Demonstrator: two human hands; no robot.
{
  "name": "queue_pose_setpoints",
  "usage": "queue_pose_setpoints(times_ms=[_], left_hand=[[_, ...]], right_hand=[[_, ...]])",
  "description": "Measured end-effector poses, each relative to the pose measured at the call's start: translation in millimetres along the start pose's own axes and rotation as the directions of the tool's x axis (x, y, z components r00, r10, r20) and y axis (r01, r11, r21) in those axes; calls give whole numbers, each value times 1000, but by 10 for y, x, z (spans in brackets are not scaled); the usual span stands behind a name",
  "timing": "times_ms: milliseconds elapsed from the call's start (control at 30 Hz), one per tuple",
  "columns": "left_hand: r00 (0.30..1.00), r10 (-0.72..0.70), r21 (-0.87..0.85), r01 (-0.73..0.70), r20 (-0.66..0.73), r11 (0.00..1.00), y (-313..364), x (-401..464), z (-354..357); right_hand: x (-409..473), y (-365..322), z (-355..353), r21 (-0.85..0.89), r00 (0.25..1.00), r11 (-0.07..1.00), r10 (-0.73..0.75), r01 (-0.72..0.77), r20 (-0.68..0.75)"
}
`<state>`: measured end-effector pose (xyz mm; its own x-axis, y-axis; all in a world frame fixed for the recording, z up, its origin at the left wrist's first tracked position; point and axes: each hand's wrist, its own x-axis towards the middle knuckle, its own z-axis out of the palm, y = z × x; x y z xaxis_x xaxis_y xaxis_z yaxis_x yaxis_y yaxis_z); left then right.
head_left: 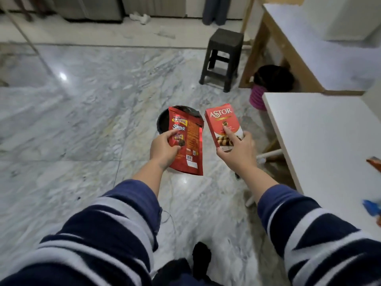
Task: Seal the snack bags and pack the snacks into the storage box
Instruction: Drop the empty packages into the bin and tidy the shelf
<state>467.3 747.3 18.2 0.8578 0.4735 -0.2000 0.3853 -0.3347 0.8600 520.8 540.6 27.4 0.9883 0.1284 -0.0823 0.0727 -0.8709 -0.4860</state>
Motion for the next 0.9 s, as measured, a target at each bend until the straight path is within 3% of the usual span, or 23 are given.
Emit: queue_pose_setpoints(times_ms=[133,400,700,900], left_hand=[[999,-49,-20,49,-7,999,-18,465,-59],[994,-105,-35,105,4,994,-220,1643,-325],[975,-149,156,124,167,980,-495,3340,-876],[952,-181,203,132,246,970,-796,4288,-517]], right_hand=[[458,-223,123,-1,998,999,-48,48,28],[1449,-765,570,-51,995,999,-8,13,98],[2508,-1633,1543,-15,963,983,180,-181,202],[3222,-1605,2224,-6,916,957,279,-290,287]])
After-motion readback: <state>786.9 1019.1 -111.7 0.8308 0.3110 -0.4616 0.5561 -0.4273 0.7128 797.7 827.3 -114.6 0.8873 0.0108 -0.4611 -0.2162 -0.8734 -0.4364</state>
